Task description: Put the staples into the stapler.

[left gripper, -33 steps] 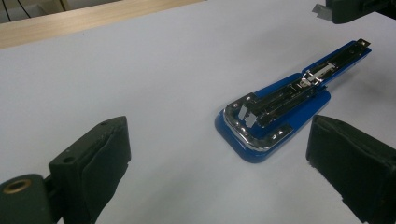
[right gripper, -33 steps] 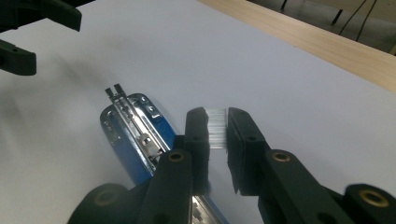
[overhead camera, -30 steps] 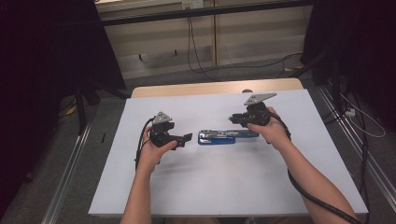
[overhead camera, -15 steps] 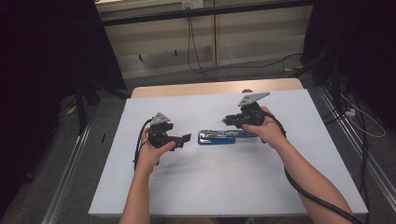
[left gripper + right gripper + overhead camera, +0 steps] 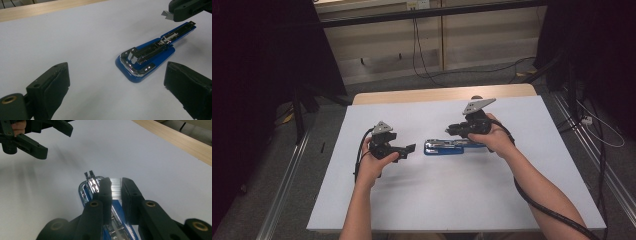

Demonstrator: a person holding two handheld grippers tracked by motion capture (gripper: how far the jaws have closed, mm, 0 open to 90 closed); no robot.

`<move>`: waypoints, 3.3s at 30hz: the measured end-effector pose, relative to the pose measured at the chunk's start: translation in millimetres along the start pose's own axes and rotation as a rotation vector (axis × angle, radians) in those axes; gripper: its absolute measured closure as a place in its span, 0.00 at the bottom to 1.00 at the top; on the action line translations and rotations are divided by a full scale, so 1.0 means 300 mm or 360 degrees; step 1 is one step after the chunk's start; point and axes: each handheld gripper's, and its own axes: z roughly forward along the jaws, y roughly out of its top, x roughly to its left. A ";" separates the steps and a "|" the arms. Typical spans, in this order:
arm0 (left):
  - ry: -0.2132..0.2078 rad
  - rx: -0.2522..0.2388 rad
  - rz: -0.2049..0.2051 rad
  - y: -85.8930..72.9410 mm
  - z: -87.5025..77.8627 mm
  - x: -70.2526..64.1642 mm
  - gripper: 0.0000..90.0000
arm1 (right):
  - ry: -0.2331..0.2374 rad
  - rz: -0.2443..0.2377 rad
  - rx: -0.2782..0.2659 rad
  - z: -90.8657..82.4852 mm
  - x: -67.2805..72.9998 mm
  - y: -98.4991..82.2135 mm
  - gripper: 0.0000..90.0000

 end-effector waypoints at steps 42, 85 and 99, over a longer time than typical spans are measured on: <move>0.0023 0.0033 0.0025 -0.007 -0.005 -0.001 0.07 | 0.0219 -0.0196 0.0112 0.107 0.029 0.050 0.88; 0.0032 0.0043 0.0001 -0.017 -0.006 0.009 0.07 | 0.0362 -0.0371 0.0264 0.197 0.007 0.075 0.88; 0.0038 0.0055 -0.0009 -0.023 -0.004 0.012 0.07 | 0.0400 -0.0427 0.0276 0.216 -0.004 0.067 0.88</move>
